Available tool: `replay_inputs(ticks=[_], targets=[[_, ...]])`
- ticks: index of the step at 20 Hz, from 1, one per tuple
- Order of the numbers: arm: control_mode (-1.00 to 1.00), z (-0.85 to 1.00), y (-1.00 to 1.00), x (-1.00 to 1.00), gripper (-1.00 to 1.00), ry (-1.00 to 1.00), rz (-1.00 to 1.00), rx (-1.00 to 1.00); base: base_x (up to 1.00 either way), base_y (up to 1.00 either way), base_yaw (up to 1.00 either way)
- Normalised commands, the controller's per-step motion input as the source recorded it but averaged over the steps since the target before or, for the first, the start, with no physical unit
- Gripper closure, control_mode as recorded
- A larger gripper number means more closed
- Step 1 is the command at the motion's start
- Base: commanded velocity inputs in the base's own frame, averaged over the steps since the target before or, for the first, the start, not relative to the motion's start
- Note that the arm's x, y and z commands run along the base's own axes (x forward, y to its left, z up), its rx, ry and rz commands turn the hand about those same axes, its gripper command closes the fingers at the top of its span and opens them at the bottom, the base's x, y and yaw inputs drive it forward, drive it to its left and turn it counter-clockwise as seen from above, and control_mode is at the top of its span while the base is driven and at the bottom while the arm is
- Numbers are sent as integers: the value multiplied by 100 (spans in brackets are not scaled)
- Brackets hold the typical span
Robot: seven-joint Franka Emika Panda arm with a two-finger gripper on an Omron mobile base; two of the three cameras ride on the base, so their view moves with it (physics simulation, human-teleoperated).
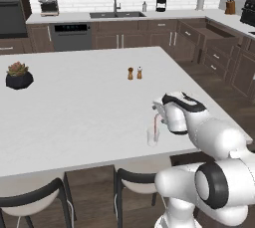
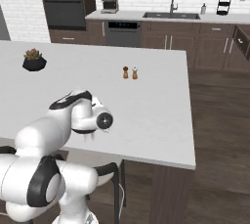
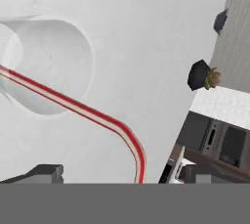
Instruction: Take a straw from the drawer in front and place it inside the glass cup on the dining counter.
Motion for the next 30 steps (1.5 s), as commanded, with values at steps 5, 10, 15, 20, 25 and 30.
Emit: replay_inputs(ticks=[5, 10, 15, 20, 25, 30], targets=[[-100, 31, 0, -6, -100, 13, 0, -10, 0, 0, 0], [-100, 70, 0, 0, -100, 1, 0, -9, 0, 0, 0], [-100, 28, 0, -15, -100, 16, 0, -5, 0, 0, 0], [-100, 47, -3, -78, -100, 20, 0, 0, 0, 0, 0], [-100, 97, -7, -100, -100, 12, 0, 0, 0, 0, 0], [-100, 60, 5, -95, -100, 14, 3, -8, 0, 0, 0]])
